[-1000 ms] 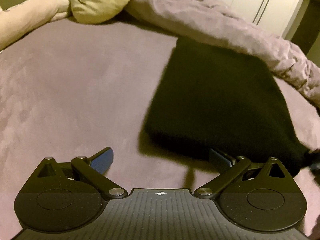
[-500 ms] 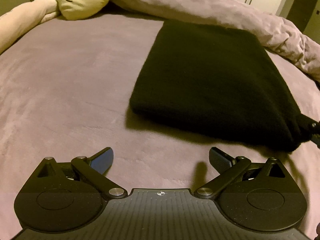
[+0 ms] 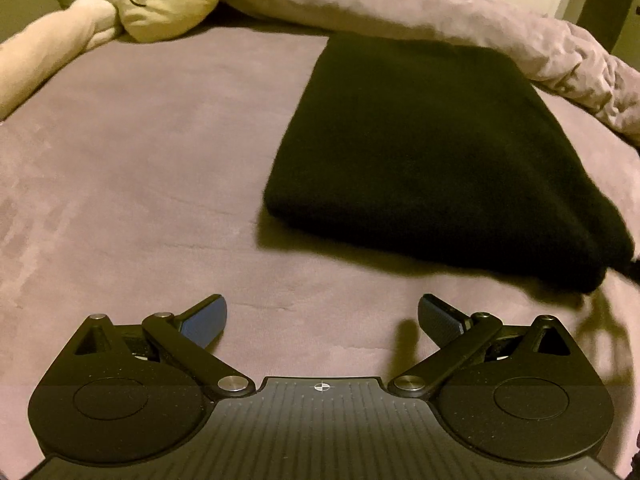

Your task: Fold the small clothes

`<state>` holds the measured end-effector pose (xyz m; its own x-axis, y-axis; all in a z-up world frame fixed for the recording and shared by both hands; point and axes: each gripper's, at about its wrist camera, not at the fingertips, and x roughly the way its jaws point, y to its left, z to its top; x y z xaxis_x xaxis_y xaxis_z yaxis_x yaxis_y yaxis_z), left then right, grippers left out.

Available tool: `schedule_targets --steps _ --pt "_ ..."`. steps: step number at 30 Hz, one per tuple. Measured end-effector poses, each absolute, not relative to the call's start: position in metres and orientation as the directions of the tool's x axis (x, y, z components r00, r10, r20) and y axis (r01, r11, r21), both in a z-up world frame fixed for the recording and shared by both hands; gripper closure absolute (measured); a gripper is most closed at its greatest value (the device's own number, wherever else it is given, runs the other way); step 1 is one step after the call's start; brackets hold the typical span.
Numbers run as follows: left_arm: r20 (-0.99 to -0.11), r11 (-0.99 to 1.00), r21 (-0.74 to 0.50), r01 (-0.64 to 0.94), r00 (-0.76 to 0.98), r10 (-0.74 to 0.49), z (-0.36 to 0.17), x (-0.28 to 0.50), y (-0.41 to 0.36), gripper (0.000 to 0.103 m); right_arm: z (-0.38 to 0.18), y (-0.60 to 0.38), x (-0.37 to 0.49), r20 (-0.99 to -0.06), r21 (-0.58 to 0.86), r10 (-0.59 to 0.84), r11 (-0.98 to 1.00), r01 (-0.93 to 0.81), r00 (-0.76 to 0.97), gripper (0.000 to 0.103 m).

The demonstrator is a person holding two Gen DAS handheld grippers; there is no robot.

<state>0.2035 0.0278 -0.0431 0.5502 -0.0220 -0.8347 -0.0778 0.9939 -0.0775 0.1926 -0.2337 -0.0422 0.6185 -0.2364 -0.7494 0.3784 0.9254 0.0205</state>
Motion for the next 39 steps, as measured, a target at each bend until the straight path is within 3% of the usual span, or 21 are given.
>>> schedule_targets --steps 3,5,7,8,10,11,20,39 --pt "-0.831 0.996 -0.056 -0.072 0.556 -0.007 -0.041 0.199 0.028 0.000 -0.042 -0.245 0.173 -0.763 0.141 -0.148 0.912 0.386 0.630 0.091" --pt "-0.834 0.996 -0.047 -0.074 0.552 0.002 -0.042 0.197 0.029 0.000 -0.038 -0.237 0.158 -0.762 0.137 -0.125 0.928 0.347 0.635 0.073" --pt "-0.840 0.996 -0.043 -0.075 0.543 0.005 -0.043 0.194 0.028 0.000 -0.035 -0.225 0.145 -0.775 0.123 -0.097 0.946 0.300 0.624 0.043" --pt "-0.842 0.996 -0.043 -0.076 0.539 0.005 -0.043 0.192 0.028 0.000 -0.033 -0.219 0.138 -0.787 0.125 -0.077 0.952 0.280 0.612 0.036" --pt "-0.851 0.996 -0.048 -0.073 0.524 -0.002 -0.042 0.185 0.027 0.000 -0.031 -0.208 0.128 -0.822 0.113 -0.056 0.959 0.259 0.566 0.010" --pt "-0.856 0.996 -0.052 -0.067 0.516 -0.010 -0.042 0.183 0.027 0.000 -0.030 -0.203 0.123 -0.837 0.099 -0.061 0.960 0.260 0.544 0.006" --pt "-0.864 0.999 -0.037 -0.004 0.503 -0.030 -0.025 0.159 0.022 0.000 -0.006 -0.173 0.118 -0.879 -0.027 -0.130 0.974 0.224 0.458 0.004" --pt "-0.892 0.999 0.032 0.031 0.451 0.014 -0.014 0.180 0.019 0.000 -0.003 -0.152 0.167 -0.923 -0.046 -0.125 0.975 0.217 0.364 0.004"
